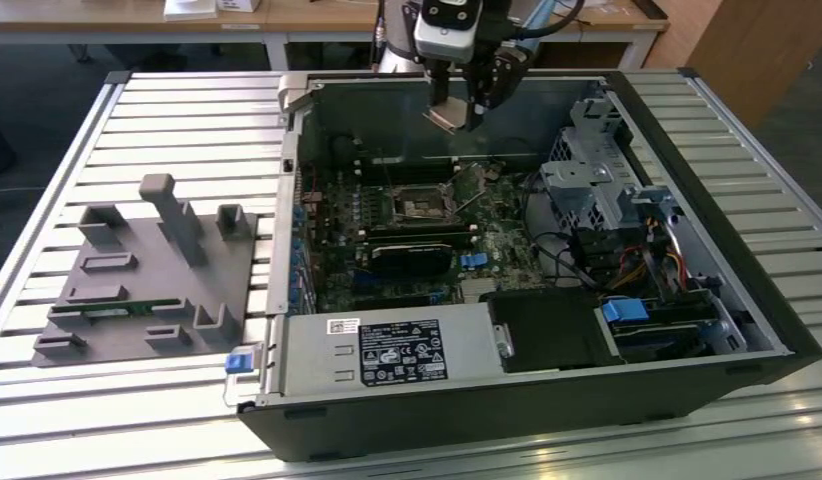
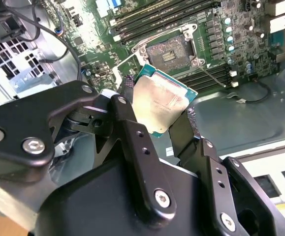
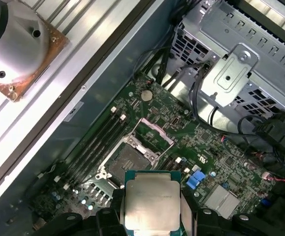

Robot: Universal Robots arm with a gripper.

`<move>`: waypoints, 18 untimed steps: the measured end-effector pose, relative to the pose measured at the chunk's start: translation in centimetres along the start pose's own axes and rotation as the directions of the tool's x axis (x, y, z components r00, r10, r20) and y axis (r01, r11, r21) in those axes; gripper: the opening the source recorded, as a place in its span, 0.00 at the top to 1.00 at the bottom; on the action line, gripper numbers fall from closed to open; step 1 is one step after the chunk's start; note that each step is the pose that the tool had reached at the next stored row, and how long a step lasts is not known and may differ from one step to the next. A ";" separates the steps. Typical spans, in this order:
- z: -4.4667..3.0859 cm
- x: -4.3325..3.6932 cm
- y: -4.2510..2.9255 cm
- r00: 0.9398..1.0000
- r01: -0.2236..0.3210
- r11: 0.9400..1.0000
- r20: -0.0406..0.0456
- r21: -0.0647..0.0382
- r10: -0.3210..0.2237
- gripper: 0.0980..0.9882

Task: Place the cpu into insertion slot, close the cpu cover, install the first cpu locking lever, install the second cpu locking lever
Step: 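Place the cpu into insertion slot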

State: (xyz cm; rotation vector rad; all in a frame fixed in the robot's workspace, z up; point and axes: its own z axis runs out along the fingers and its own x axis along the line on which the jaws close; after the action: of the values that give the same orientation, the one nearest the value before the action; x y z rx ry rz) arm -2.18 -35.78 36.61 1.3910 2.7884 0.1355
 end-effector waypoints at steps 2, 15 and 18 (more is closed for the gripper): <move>0.00 0.00 0.00 1.000 -0.019 1.000 0.002 0.000 0.019 0.51; 0.00 0.00 0.00 0.991 -0.135 0.991 0.012 -0.003 0.135 0.51; 0.00 0.00 0.00 0.987 -0.162 0.987 0.014 -0.004 0.162 0.51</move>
State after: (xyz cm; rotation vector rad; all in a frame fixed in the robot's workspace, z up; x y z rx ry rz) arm -2.18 -35.78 36.61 1.6103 2.6596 0.1316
